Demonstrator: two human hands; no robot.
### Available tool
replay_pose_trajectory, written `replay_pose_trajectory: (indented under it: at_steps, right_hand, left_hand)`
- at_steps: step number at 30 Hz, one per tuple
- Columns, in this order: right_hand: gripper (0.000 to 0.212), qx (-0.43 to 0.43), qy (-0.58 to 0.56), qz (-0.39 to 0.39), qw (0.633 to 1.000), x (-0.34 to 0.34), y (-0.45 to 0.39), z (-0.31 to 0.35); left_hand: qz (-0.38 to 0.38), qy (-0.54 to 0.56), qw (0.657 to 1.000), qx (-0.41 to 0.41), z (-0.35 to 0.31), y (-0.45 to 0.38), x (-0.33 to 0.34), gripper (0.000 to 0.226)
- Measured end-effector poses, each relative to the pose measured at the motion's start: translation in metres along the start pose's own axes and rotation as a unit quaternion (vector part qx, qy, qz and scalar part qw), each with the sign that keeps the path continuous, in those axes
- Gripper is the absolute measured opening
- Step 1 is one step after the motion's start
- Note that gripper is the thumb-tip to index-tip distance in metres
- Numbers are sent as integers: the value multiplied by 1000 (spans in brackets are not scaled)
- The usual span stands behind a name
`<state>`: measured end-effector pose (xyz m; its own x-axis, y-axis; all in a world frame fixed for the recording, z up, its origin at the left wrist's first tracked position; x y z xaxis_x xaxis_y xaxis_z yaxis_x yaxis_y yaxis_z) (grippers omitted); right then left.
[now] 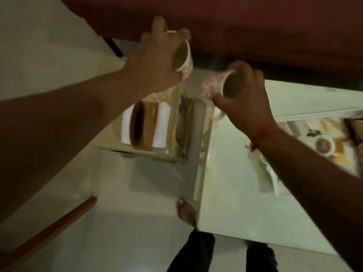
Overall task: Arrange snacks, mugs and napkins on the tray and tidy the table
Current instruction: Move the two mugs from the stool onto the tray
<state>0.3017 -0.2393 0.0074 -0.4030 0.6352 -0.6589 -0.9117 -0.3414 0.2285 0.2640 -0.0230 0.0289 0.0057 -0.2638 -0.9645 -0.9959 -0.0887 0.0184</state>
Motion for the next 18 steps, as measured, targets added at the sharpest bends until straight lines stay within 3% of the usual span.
replay_pose_trajectory:
  at_steps: [6, 12, 18]
  right_hand:
    - [70, 189, 29, -22, 981, -94, 60, -127]
    - [77, 255, 47, -30, 965, -152, 81, -229]
    - [84, 270, 45, -8, 962, -184, 82, -290]
  left_hand:
    - [45, 32, 992, 113, -169, -39, 32, 81]
    - [120, 38, 981, 146, -309, -66, 95, 78]
    - [180, 34, 973, 143, -387, -84, 154, 71]
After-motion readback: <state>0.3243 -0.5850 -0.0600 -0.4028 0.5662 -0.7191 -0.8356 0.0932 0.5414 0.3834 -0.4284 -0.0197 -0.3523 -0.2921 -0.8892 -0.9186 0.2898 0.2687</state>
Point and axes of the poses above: each hand's wrist, its own y-axis away from the middle knuckle, its own x-axis out of the palm, z = x × y, the point moved 2 cm from there along -y, towards the middle knuckle, and after that the axes turned 8 degrees about x, right-handed, at the moved point
